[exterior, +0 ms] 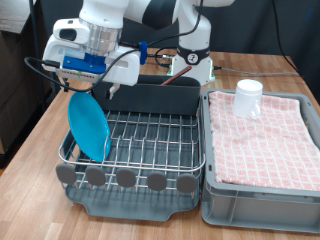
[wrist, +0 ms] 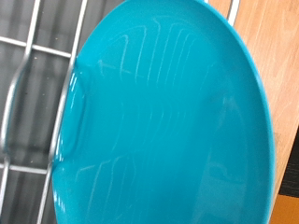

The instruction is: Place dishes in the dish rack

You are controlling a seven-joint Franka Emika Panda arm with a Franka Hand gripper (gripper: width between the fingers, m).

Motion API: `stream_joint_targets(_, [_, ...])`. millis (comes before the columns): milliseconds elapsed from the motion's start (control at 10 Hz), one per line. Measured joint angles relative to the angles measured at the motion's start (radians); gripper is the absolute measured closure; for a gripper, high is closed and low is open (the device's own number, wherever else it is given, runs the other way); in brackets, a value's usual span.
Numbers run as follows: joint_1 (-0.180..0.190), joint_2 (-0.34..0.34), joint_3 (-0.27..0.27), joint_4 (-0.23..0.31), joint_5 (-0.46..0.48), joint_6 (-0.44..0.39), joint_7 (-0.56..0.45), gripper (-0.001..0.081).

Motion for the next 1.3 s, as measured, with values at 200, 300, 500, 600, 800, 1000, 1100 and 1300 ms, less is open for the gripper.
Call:
stream_joint_targets(200, [0.002,-0.017,0.002,0.025,0.010,-0.046,-0.002,0.0003])
stream_joint_targets(300, [0.006,-0.028,0.003,0.040,0.010,-0.071,-0.001,0.0003])
stream_joint_targets(500, [0.014,-0.049,0.011,0.071,0.005,-0.133,0.004,0.0003])
stream_joint_targets(600, [0.016,-0.054,0.016,0.087,0.004,-0.173,0.004,0.0003])
stream_joint_targets(800, [0.016,-0.049,0.016,0.086,0.009,-0.167,0.003,0.0003])
stream_joint_targets(1000, [0.027,-0.056,0.036,0.093,0.009,-0.217,0.017,0.0003])
stream_joint_targets(1100, [0.042,-0.069,0.053,0.093,0.009,-0.251,0.048,0.0003])
stream_joint_targets(1300, [0.071,-0.100,0.090,0.081,0.028,-0.313,0.123,0.0003])
